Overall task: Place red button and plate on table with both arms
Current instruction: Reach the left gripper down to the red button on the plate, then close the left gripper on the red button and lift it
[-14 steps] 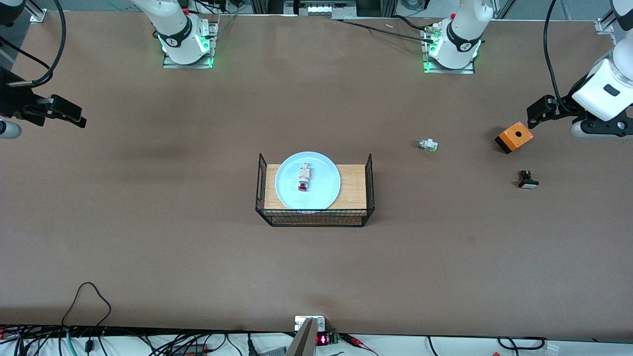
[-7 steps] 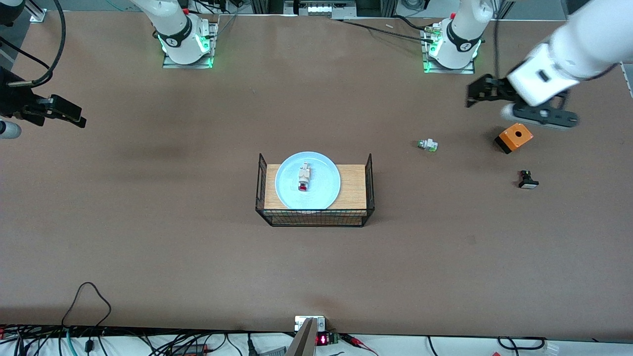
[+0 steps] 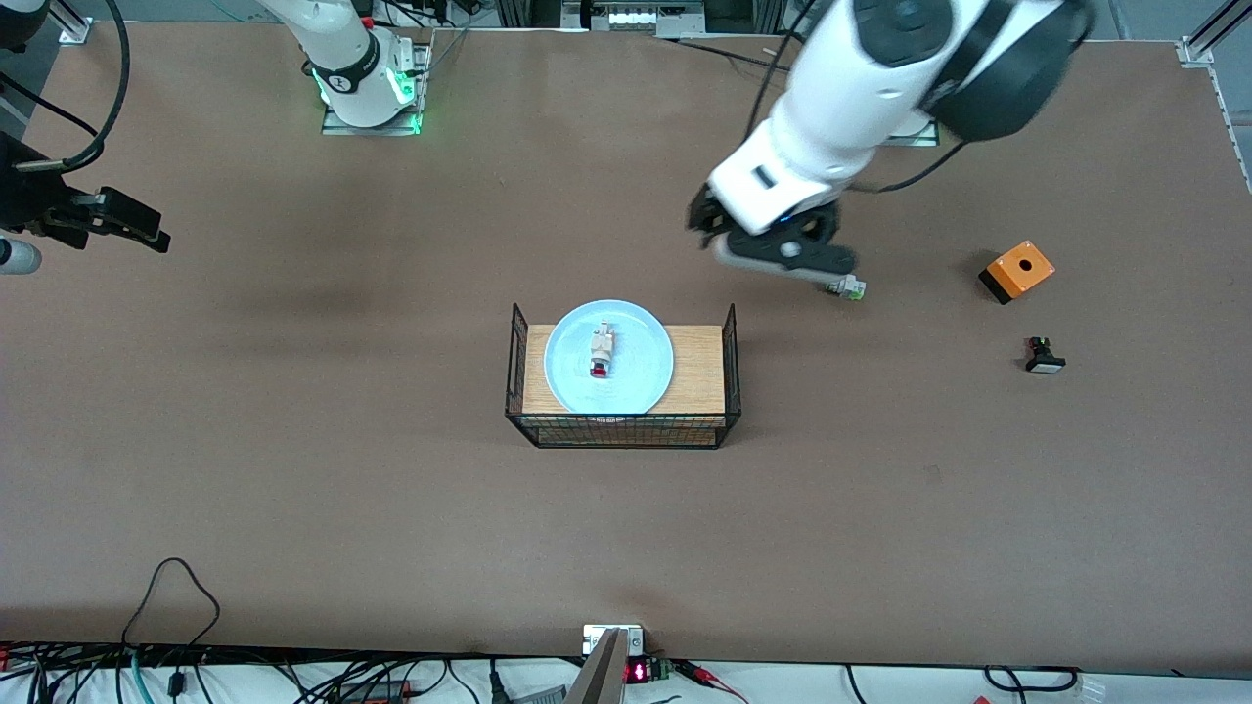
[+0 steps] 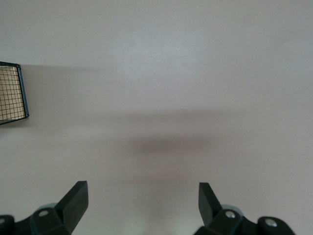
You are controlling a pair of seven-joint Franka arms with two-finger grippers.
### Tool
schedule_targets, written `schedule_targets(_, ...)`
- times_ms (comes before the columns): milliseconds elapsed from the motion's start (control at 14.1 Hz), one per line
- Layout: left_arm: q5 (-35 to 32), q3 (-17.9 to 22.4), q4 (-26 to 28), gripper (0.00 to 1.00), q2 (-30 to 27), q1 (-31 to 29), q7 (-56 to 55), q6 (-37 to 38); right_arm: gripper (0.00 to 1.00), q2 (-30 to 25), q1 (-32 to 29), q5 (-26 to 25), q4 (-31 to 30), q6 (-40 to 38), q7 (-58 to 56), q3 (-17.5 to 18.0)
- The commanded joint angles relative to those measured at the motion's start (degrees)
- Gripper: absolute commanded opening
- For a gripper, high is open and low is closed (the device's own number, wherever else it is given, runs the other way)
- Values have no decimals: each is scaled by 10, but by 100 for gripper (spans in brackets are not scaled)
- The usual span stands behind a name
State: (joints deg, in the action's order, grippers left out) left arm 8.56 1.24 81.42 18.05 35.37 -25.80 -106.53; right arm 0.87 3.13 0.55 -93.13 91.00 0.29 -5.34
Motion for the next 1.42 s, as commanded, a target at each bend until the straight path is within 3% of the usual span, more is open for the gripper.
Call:
schedule_targets(0,-24,10,-33,100,66,25,-14,-103,100,-6,-1,-7,4,-10,3,1)
schedule_targets(213,-45,10,-33,100,122,64,-93,-212,100,-6,-1,-7,4,-10,3,1)
schedule_targets(426,-182,-7,-29,100,153,72,-241,-219,100,-6,-1,-7,3,-11,3,1)
schedule_targets(569,-222,-21,-35,100,186,80,-284,-233,100,-5,-1,-7,3,-12,3,0)
schedule_targets(711,-240,-22,-34,100,204,86,-345,-284,100,-5,-2,-7,3,-12,3,0)
schedule_targets(924,-246,-24,-29,100,210,88,-352,-299,100,-5,-2,-7,3,-13,3,0)
schedule_targets(995,-246,-24,-29,95,211,88,-352,-306,100,-5,-2,-7,3,-13,3,0)
schedule_targets(1137,-242,-45,-27,65,209,86,-353,-302,100,-5,-2,-7,3,-13,3,0)
schedule_targets(1350,-242,-61,-8,54,203,81,-352,-296,100,-5,-2,-7,3,-13,3,0)
